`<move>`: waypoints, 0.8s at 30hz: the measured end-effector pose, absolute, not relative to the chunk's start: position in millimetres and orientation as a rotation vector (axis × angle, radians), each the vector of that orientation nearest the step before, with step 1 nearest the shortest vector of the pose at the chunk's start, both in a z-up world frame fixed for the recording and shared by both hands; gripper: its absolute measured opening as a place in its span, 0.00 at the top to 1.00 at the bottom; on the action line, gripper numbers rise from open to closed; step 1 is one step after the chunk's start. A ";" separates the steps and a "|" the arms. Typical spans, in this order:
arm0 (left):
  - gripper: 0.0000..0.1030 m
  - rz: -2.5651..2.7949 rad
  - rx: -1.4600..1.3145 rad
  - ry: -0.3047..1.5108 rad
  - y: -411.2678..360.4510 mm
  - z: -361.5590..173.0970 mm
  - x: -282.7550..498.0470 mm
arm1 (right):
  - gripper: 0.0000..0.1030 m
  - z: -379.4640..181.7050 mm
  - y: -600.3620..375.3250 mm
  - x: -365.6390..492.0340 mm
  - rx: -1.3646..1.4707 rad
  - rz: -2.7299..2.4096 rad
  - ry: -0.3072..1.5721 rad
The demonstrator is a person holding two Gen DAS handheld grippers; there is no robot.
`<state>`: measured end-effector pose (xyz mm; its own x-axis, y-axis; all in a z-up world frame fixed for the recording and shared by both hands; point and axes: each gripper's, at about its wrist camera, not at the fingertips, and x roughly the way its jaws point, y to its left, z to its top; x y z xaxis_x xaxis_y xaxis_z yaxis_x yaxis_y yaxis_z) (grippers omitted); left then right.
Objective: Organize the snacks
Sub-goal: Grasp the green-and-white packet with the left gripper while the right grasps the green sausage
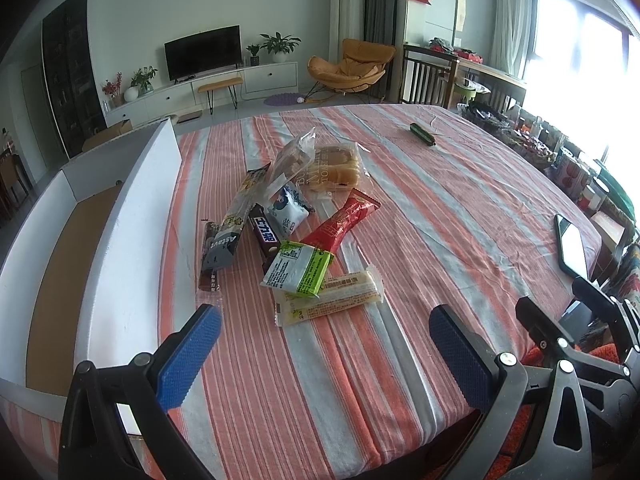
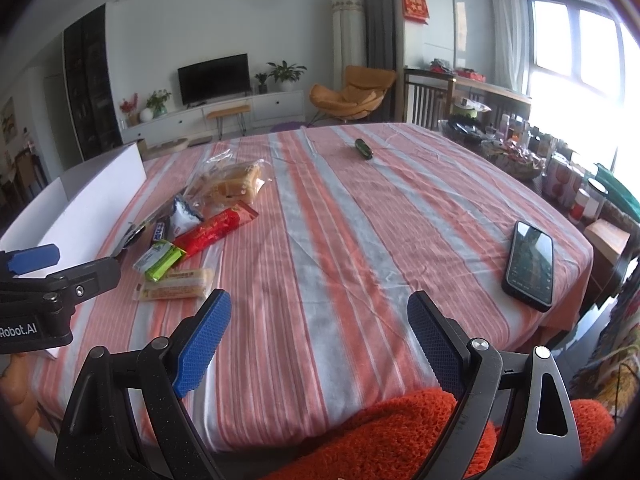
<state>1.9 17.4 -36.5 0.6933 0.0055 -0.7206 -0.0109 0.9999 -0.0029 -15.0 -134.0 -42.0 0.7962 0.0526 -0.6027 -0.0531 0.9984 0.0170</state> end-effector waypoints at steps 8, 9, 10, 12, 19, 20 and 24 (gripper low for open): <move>0.00 0.020 -0.091 0.960 50.2 -74.8 3.4 | 0.11 -50.7 -153.5 -3.1 0.116 0.090 0.735; 0.00 0.020 -0.094 0.973 54.6 -80.1 4.9 | 0.11 -53.5 -155.1 0.9 0.134 0.097 0.758; 0.00 0.020 -0.092 0.988 56.9 -85.1 5.2 | 0.11 -55.8 -155.8 4.7 0.150 0.105 0.782; 0.00 0.020 -0.077 1.021 59.1 -95.8 8.0 | 0.11 -59.7 -155.8 14.3 0.186 0.124 0.829; 0.00 0.007 -0.031 1.076 51.4 -120.3 19.9 | 0.11 -76.3 -135.2 36.7 0.165 0.165 0.944; 0.00 0.005 -0.027 1.078 50.2 -121.1 20.7 | 0.11 -78.6 -133.8 36.1 0.158 0.166 0.955; 0.00 0.009 -0.021 1.093 51.0 -126.6 21.9 | 0.11 -79.2 -138.7 30.8 0.167 0.165 0.955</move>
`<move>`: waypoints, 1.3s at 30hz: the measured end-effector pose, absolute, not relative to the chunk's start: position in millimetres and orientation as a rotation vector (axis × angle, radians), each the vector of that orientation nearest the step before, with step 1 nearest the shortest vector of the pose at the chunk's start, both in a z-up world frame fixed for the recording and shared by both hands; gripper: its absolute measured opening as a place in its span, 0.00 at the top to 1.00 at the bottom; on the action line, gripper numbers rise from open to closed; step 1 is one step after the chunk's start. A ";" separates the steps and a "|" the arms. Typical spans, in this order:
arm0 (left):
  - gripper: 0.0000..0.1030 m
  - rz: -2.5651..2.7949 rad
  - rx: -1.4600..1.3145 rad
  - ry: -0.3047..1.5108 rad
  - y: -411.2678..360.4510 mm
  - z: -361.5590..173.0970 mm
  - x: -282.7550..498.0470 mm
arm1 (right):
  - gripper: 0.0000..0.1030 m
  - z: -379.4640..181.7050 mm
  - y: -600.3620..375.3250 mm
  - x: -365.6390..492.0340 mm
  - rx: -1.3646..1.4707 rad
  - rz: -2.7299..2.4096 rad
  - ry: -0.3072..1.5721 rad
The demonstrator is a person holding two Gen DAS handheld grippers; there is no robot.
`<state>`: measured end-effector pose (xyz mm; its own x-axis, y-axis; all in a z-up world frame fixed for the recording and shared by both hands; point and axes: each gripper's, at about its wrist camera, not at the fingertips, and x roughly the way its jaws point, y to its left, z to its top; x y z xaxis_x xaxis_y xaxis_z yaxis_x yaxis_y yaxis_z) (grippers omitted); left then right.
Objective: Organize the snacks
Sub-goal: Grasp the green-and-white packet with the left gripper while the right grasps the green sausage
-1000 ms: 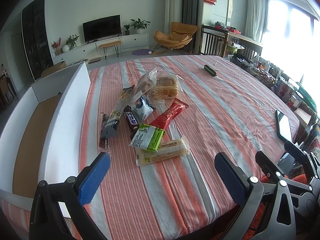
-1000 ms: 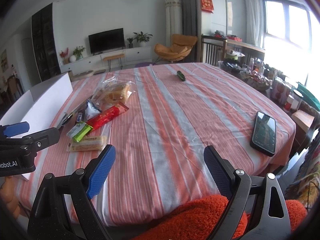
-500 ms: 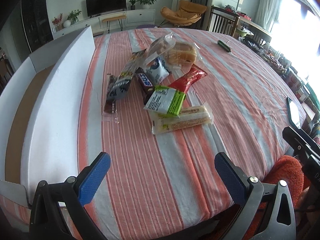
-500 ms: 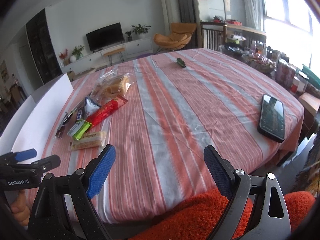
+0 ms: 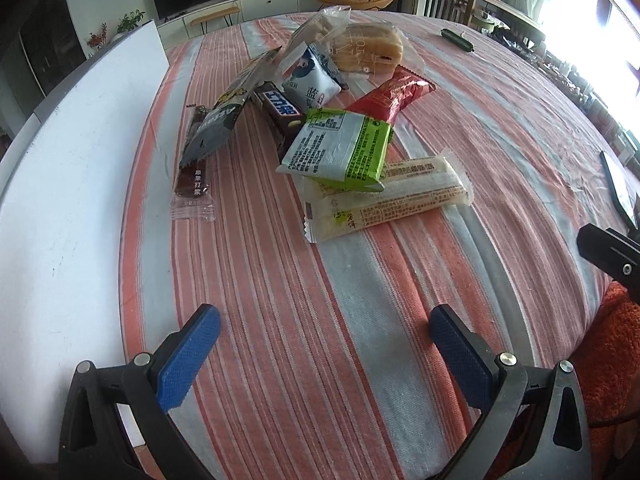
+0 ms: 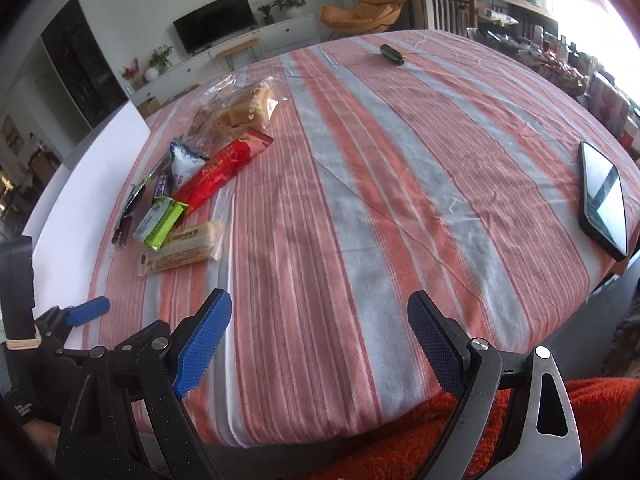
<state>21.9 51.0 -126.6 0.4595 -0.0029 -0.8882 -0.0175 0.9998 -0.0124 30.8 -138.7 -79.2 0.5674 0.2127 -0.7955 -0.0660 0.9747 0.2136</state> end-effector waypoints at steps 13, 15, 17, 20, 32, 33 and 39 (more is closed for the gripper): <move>0.00 0.019 -0.022 1.048 51.8 -128.8 19.6 | 0.11 -81.0 -150.7 27.8 0.226 0.160 0.942; 0.00 0.011 -0.018 1.044 51.3 -128.9 20.2 | 0.11 -80.1 -150.5 27.1 0.221 0.162 0.936; 0.00 0.000 -0.013 1.043 51.6 -129.0 21.7 | 0.11 -79.4 -150.1 26.3 0.224 0.162 0.933; 0.00 -0.005 -0.012 1.057 51.8 -128.7 24.7 | 0.11 -79.7 -152.1 26.4 0.237 0.163 0.934; 0.00 -0.164 -0.119 1.048 70.5 -69.1 57.2 | 0.11 -78.4 -153.9 23.3 0.243 0.171 0.926; 0.00 -0.180 -0.140 1.045 75.1 -63.4 63.8 | 0.11 -77.9 -153.9 22.6 0.243 0.172 0.925; 0.12 -0.197 -0.036 1.090 68.3 -65.2 104.0 | 0.11 -76.4 -152.8 21.6 0.243 0.173 0.920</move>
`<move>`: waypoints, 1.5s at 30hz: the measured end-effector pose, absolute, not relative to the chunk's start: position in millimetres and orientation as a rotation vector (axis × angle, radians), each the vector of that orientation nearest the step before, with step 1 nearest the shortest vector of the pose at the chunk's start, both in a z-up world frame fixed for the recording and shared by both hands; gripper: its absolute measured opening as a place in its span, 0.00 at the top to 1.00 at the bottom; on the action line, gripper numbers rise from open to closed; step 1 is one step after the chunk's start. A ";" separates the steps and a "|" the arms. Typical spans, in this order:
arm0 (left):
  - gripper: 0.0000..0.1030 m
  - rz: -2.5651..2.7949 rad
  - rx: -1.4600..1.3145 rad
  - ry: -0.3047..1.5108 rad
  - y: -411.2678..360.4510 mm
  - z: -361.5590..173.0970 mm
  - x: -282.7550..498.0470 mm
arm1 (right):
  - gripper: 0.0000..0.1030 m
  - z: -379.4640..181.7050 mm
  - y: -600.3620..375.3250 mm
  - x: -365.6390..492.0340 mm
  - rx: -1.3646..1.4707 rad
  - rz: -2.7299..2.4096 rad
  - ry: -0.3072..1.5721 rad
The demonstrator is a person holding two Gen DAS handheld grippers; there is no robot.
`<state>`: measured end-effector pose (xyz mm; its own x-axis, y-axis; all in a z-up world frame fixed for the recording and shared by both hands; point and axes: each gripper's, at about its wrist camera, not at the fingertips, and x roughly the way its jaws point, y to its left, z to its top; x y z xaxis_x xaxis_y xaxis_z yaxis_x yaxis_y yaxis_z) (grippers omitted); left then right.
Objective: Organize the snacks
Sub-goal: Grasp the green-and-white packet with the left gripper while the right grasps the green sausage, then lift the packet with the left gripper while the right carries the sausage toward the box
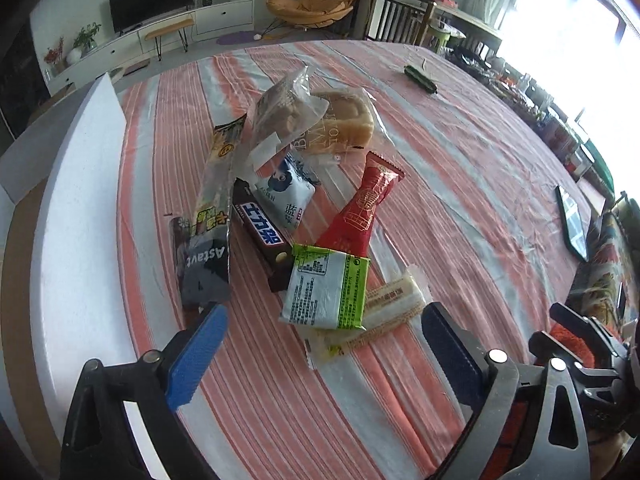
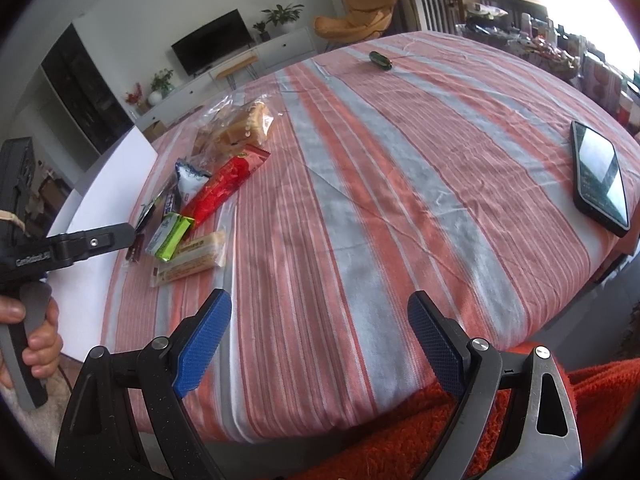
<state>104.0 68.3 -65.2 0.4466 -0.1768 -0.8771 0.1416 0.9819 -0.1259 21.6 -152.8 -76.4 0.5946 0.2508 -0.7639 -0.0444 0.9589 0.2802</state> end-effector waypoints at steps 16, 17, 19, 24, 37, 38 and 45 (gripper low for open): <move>0.53 -0.169 -0.064 1.115 70.3 -79.1 118.0 | 0.11 -77.5 -164.1 27.7 0.306 0.214 0.957; 0.53 -0.171 -0.080 1.103 73.5 -74.0 113.5 | 0.11 -75.2 -169.0 32.9 0.325 0.227 0.968; 0.53 -0.177 -0.102 1.075 76.2 -63.6 104.8 | 0.11 -63.8 -182.1 52.0 0.330 0.236 0.962; 0.53 -0.201 -0.159 1.030 76.3 -47.1 90.7 | 0.12 -23.7 -227.6 156.9 0.176 0.113 0.893; 0.53 -0.164 -0.196 1.001 82.6 -19.5 82.7 | 0.14 -62.3 -214.9 423.7 0.053 0.046 0.954; 0.53 -0.159 -0.202 0.995 85.0 -17.3 83.2 | 0.15 -67.6 -212.8 432.0 0.033 0.034 0.964; 0.53 -0.156 -0.202 0.979 93.0 -15.6 88.6 | 0.77 -90.2 -220.0 452.8 0.083 0.002 1.043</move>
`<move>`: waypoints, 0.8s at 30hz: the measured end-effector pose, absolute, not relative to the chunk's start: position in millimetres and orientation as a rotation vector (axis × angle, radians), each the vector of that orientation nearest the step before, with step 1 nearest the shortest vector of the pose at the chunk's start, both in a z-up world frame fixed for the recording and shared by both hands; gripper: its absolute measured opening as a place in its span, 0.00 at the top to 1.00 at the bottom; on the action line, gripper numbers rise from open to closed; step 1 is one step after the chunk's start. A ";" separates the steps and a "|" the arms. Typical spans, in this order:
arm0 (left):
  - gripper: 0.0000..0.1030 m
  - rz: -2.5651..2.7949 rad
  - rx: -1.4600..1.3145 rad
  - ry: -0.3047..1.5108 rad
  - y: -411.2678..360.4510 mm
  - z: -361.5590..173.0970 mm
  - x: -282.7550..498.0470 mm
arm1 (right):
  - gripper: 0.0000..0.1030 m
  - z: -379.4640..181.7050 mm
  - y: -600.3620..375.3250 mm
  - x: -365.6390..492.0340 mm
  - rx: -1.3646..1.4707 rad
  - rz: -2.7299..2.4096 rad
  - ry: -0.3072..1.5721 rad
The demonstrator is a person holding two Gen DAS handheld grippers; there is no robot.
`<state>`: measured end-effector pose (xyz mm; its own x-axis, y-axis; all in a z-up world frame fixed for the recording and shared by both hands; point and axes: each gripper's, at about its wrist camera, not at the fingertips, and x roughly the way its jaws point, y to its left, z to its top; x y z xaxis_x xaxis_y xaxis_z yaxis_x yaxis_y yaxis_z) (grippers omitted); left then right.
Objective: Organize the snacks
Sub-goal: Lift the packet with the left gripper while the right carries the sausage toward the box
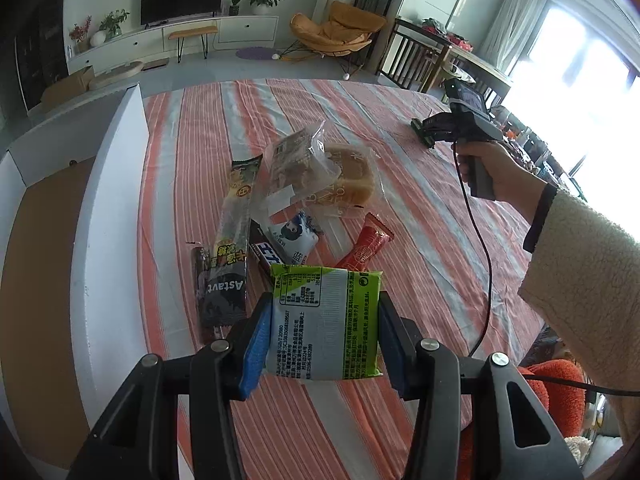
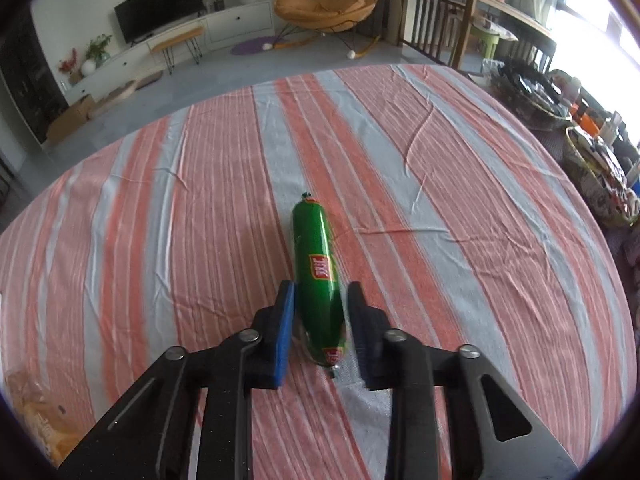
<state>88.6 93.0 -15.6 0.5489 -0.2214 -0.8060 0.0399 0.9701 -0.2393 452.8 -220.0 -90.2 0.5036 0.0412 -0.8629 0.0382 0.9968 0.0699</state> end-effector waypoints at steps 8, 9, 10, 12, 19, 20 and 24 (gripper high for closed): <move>0.53 -0.188 -0.234 0.985 91.0 -19.4 85.9 | 0.78 -83.9 -240.4 382.0 0.451 0.051 0.960; 0.53 -0.195 -0.232 0.982 89.1 -18.4 85.2 | 0.78 -83.8 -239.3 368.8 0.511 0.075 0.951; 0.53 -0.203 -0.231 0.976 87.4 -17.0 83.7 | 0.78 -84.2 -239.0 354.7 0.562 0.103 0.943; 0.53 -0.216 -0.230 0.965 83.1 -14.3 80.2 | 0.78 -84.7 -235.0 325.9 0.650 0.166 0.936; 0.53 -0.244 -0.243 0.956 79.0 -10.8 64.9 | 0.78 -79.9 -226.4 224.8 0.900 0.425 0.966; 0.53 -0.242 -0.246 0.955 80.4 -10.2 62.3 | 0.78 -79.5 -222.5 212.5 0.930 0.456 0.976; 0.53 -0.226 -0.253 0.935 89.2 -4.5 49.4 | 0.78 -70.5 -206.3 174.0 0.988 0.543 1.014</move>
